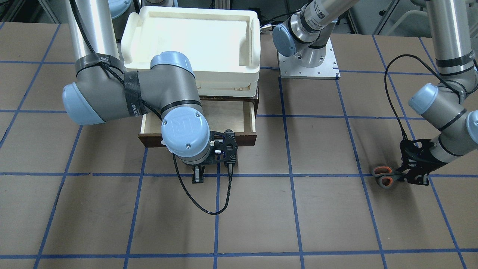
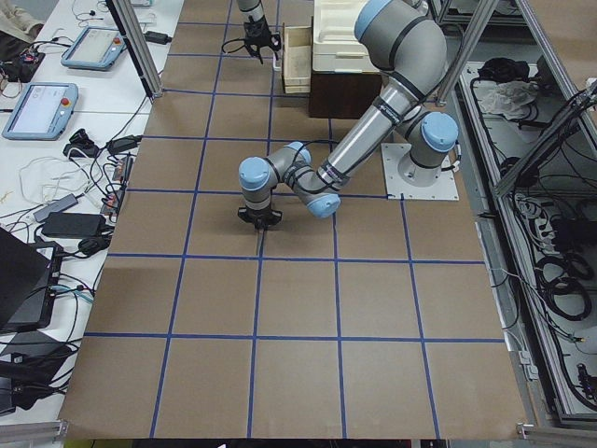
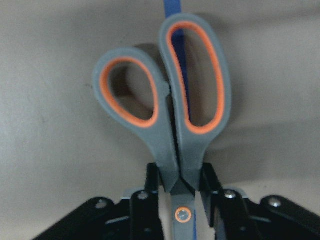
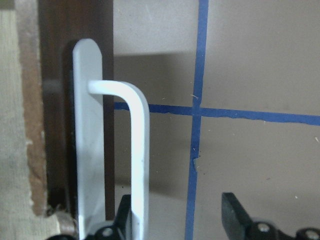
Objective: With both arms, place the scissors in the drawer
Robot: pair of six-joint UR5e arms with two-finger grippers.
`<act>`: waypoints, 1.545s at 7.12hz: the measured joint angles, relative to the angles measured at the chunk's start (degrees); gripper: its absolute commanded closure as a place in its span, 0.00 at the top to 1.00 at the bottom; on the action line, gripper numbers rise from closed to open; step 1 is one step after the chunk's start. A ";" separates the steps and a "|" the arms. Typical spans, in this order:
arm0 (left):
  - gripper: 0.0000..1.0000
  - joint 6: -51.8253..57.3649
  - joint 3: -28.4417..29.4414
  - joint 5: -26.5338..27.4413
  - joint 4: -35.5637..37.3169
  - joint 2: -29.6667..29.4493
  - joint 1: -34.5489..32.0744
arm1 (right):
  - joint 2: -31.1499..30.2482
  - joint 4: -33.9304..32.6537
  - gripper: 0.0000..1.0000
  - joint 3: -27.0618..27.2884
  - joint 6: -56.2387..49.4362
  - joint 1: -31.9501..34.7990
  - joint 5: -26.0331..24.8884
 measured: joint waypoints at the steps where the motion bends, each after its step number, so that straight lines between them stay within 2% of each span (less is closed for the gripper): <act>1: 0.00 -0.02 0.20 0.14 -0.44 0.65 -0.76 | 0.94 -0.64 0.67 -1.18 0.00 -0.06 0.04; 4: 0.00 -0.03 1.46 0.03 -4.21 4.91 -3.35 | 2.91 -3.29 0.68 -3.41 -0.01 -0.24 0.19; 7: 0.00 -1.05 5.27 -0.18 -12.27 9.29 -6.90 | 4.33 -4.77 0.70 -5.07 -0.01 -0.77 0.38; 11: 0.00 -4.45 5.93 -0.30 -16.33 12.55 -11.63 | 4.47 -5.72 0.72 -5.76 -0.54 -2.42 0.99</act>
